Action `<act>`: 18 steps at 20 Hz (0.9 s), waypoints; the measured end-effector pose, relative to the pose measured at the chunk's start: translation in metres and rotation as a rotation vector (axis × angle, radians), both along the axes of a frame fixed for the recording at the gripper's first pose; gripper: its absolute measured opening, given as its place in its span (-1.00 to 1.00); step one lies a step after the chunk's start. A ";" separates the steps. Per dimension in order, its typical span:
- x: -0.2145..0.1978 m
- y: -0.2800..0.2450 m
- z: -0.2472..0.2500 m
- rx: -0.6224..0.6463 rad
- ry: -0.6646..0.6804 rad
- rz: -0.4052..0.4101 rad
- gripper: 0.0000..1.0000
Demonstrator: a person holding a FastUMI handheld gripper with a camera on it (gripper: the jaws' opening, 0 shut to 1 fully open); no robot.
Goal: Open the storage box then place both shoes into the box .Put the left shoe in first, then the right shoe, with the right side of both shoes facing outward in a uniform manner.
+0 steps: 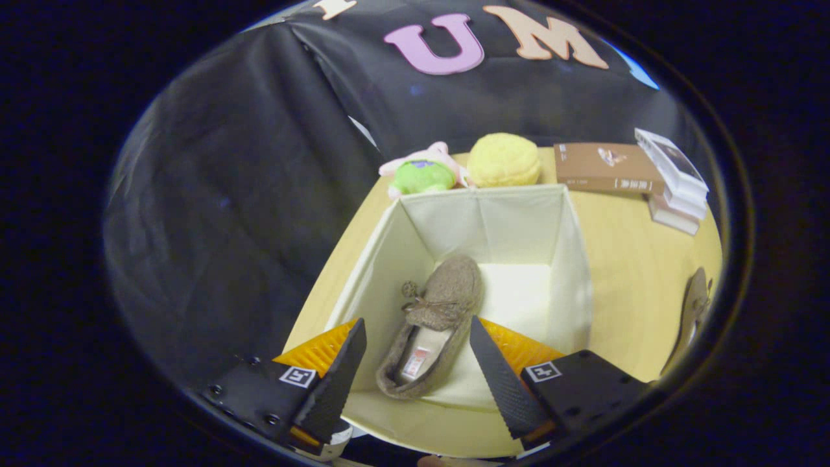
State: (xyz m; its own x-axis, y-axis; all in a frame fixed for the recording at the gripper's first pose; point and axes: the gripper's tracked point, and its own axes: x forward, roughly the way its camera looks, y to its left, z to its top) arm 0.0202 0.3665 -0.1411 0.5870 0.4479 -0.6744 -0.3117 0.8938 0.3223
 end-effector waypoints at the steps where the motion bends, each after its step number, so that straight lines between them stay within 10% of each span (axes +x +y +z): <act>1: 0.002 -0.008 0.009 0.000 -0.033 0.004 1.00; 18: 0.018 -0.279 0.045 -0.236 -0.252 -0.199 1.00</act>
State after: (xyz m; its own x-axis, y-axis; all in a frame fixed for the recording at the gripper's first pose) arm 0.0378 0.0874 -0.0957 0.8069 0.1591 -0.5688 -0.1683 0.9851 0.0367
